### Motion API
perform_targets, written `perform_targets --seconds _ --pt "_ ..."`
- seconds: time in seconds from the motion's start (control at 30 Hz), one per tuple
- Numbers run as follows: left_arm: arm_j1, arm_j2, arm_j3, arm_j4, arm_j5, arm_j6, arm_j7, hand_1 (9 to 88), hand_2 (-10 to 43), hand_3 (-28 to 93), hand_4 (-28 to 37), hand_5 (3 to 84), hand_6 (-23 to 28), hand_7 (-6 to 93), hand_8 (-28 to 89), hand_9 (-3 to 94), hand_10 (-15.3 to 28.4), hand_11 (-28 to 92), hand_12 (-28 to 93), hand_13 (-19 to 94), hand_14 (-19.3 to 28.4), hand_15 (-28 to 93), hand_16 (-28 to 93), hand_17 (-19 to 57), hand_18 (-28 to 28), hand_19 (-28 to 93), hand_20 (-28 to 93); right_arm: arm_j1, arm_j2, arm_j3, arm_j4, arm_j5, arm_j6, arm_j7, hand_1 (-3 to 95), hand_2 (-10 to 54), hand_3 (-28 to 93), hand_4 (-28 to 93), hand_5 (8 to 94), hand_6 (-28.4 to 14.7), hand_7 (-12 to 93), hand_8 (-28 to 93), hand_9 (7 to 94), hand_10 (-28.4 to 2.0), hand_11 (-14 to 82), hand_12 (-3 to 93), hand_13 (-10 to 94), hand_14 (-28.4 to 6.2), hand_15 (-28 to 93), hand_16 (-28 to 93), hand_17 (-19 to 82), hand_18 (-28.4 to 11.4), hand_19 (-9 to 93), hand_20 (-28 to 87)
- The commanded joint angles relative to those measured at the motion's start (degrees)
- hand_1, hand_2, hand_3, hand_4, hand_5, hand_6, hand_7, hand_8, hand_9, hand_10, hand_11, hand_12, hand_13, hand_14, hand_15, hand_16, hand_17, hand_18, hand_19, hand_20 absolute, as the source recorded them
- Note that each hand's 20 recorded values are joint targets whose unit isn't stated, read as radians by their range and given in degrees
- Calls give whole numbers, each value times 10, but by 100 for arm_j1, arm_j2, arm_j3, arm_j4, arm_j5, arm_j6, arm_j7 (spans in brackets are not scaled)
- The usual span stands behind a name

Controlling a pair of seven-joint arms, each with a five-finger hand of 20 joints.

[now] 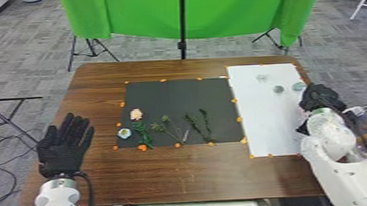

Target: Arrange flowers

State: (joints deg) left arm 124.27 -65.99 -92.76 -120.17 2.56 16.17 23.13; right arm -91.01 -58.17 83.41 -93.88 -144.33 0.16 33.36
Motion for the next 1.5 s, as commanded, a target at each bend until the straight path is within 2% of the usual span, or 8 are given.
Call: perform_targets --seconds 0.03,0.3,0.53,0.63,0.77,1.07,1.33,1.5 --pt "163 -52 8 -5 -41 24 14 287 173 798 -283 529 107 157 -97 447 170 271 124 336 169 445 -88 -77 140 396 140 -129 230 -171 -615 -118 484 -464 635 -95 682 -283 805 -10 389 -5 853 -115 83 373 744 -56 273 385 396 -195 792 222" --pt "155 -53 -30 4 -68 64 9 287 173 798 -283 528 107 157 -98 446 170 271 124 337 168 444 -88 -77 140 396 140 799 103 -1505 -1261 86 854 -1793 623 -95 699 -283 800 -8 394 15 846 -112 77 372 733 -55 272 385 375 -200 800 231" --pt "125 -26 17 11 -132 27 -21 287 174 797 -283 529 108 157 -97 447 170 272 125 337 170 446 -88 -77 139 397 140 1957 -525 -2887 -697 202 533 -3049 604 -95 711 -283 787 -7 406 11 835 -108 73 364 719 -54 268 381 358 -199 788 230" --pt "122 -12 42 9 -146 13 -26 287 174 798 -283 529 108 157 -98 447 170 272 124 337 169 446 -88 -76 140 398 140 2067 -762 -3086 -630 246 -27 -3635 601 -95 712 -283 784 -6 412 8 828 -107 71 361 713 -53 265 380 355 -198 787 232" --pt "130 19 25 5 -167 39 -9 287 174 798 -283 529 108 157 -97 447 170 272 124 337 170 447 -88 -77 139 397 140 2175 -1183 -3414 -154 -231 237 -4137 596 -95 713 -283 770 -5 424 -10 816 -105 69 352 705 -50 258 380 349 -195 787 242" --pt "-56 66 164 93 -278 -62 -144 285 174 800 -283 529 108 156 -97 447 169 273 124 337 169 445 -89 -77 140 397 139 2280 -1803 -3699 725 -440 409 -4354 590 -95 707 -283 748 0 443 -25 809 -100 71 352 700 -46 255 379 346 -192 785 251" --pt "-178 92 182 176 -203 -120 -244 286 173 798 -283 527 107 156 -97 447 169 271 123 337 169 446 -88 -77 140 396 139 2336 -1999 -3699 1110 -742 733 -4289 590 -95 701 -283 731 2 444 -50 791 -99 73 341 684 -45 247 371 336 -189 776 254" --pt "-107 133 191 132 -211 -187 -229 286 173 796 -283 527 107 156 -97 446 169 270 124 337 168 444 -88 -77 140 396 139 2400 -2042 -3768 1228 -677 1084 -3995 594 -95 686 -283 725 5 443 -62 785 -98 80 332 681 -45 245 367 334 -189 768 251"
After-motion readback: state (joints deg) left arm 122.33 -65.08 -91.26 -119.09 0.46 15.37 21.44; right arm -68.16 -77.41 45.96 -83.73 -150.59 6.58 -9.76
